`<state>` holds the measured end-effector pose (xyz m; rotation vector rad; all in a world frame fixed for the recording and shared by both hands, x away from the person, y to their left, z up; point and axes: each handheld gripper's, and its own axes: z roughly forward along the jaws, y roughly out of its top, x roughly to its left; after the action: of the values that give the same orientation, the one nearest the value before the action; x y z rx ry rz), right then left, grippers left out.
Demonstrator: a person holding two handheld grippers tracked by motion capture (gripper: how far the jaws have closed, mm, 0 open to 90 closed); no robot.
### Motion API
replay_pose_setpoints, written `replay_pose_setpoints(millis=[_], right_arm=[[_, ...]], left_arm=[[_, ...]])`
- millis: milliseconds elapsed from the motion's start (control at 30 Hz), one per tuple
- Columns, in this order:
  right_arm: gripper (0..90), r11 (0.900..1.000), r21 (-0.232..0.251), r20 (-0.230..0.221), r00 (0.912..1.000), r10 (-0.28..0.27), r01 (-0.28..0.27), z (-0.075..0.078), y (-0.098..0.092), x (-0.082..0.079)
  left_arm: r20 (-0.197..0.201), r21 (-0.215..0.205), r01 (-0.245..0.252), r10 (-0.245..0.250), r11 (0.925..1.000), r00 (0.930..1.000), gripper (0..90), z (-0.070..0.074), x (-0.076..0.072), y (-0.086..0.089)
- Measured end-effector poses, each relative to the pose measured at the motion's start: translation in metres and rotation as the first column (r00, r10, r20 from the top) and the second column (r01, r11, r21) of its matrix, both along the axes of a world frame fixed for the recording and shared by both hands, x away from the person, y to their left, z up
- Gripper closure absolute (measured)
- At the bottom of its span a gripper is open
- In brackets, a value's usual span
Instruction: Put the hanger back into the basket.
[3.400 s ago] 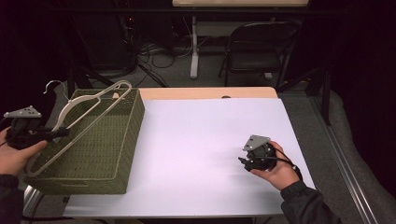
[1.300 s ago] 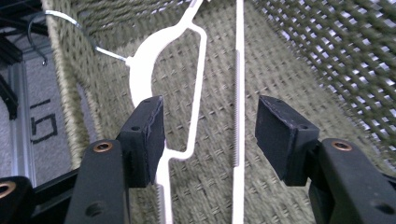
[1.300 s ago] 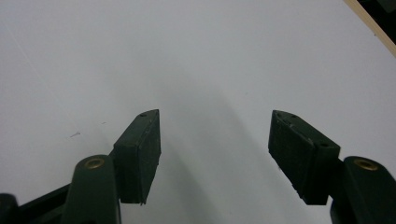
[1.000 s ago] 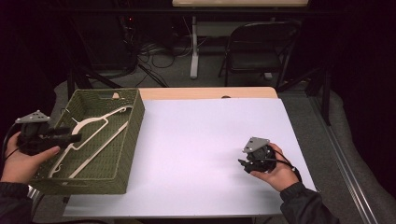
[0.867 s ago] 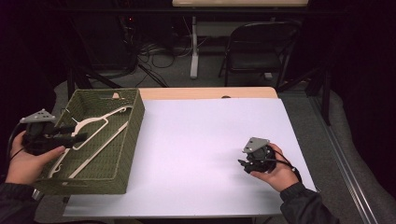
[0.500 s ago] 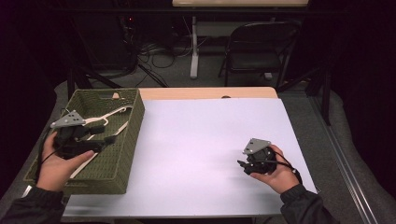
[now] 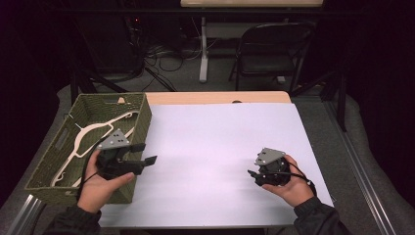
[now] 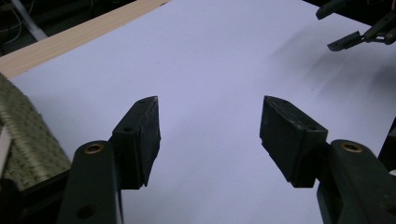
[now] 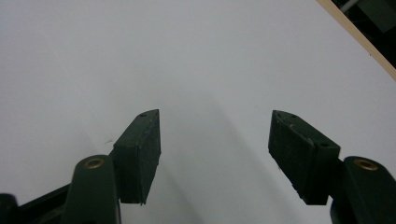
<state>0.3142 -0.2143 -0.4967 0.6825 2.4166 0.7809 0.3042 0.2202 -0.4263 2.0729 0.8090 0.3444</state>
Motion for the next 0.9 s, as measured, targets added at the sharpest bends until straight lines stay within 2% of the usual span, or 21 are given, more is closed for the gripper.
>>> replay_pose_setpoints(millis=[67,100,133,233,267,367,433,467,533,567,600,633,667,767,800,900], right_arm=[[34.2,1.000,0.018,0.010,1.0000,0.000,0.000,-0.002,0.001,-0.001],[34.2,1.000,-0.003,0.001,1.0000,-0.004,0.004,-0.001,0.000,-0.003],[34.2,1.000,-0.001,0.002,1.0000,-0.005,0.005,-0.001,0.000,-0.003],[34.2,1.000,0.024,0.012,0.9999,-0.004,0.004,-0.005,0.000,-0.005],[34.2,1.000,0.004,0.002,1.0000,-0.007,0.007,-0.004,-0.001,-0.006],[34.2,1.000,0.006,0.003,1.0000,-0.007,0.007,-0.006,-0.001,-0.007],[34.2,1.000,0.012,-0.003,1.0000,-0.003,0.003,-0.008,-0.001,-0.008],[34.2,1.000,0.030,0.010,0.9999,-0.004,0.003,-0.012,-0.001,-0.010],[34.2,1.000,0.011,-0.002,1.0000,-0.009,0.009,-0.011,-0.001,-0.011],[34.2,0.999,0.037,0.013,0.9999,-0.007,0.006,-0.014,-0.001,-0.011],[34.2,1.000,0.024,-0.003,1.0000,-0.008,0.008,-0.013,-0.002,-0.012],[34.2,0.999,0.043,0.009,0.9999,-0.010,0.010,-0.016,-0.001,-0.012],[34.2,0.998,0.060,0.005,1.0000,-0.004,0.004,-0.019,-0.002,-0.012],[34.2,0.998,0.054,-0.006,0.9998,-0.020,0.020,-0.020,-0.003,-0.013],[34.3,0.997,0.075,0.010,0.9994,-0.033,0.033,-0.023,-0.004,-0.013],[34.2,0.994,0.095,0.008,0.9985,-0.054,0.053,-0.024,-0.008,-0.013]], left_arm=[[0.004,0.009,0.024,-0.024,0.9997,0.9997,38.3,-0.007,-0.003,-0.008],[0.004,0.007,0.030,-0.030,0.9995,0.9995,38.4,-0.011,-0.005,-0.011],[0.006,0.007,0.039,-0.039,0.9992,0.9992,38.4,-0.015,-0.007,-0.014],[0.013,0.006,0.064,-0.064,0.9979,0.9979,38.5,-0.025,-0.014,-0.022],[0.011,0.004,0.067,-0.067,0.9977,0.9977,38.5,-0.029,-0.016,-0.025],[0.008,-0.003,0.065,-0.065,0.9979,0.9979,38.7,-0.042,-0.021,-0.030],[0.008,0.013,0.072,-0.072,0.9973,0.9974,38.7,-0.049,-0.025,-0.034],[0.008,0.024,0.074,-0.075,0.9969,0.9972,38.7,-0.053,-0.027,-0.035],[0.010,0.036,0.075,-0.076,0.9965,0.9971,38.8,-0.061,-0.030,-0.038],[0.005,0.033,0.074,-0.074,0.9967,0.9972,38.9,-0.065,-0.032,-0.039],[0.000,0.028,0.079,-0.079,0.9965,0.9969,38.9,-0.069,-0.033,-0.039],[-0.001,0.027,0.084,-0.084,0.9961,0.9965,38.9,-0.073,-0.034,-0.040],[0.003,0.039,0.087,-0.087,0.9954,0.9962,38.9,-0.077,-0.035,-0.040],[-0.001,0.077,0.084,-0.085,0.9935,0.9964,38.9,-0.089,-0.035,-0.042],[-0.013,0.076,0.080,-0.079,0.9939,0.9968,38.9,-0.093,-0.035,-0.042],[-0.051,0.063,0.072,-0.069,0.9954,0.9963,38.9,-0.103,-0.031,-0.041]])
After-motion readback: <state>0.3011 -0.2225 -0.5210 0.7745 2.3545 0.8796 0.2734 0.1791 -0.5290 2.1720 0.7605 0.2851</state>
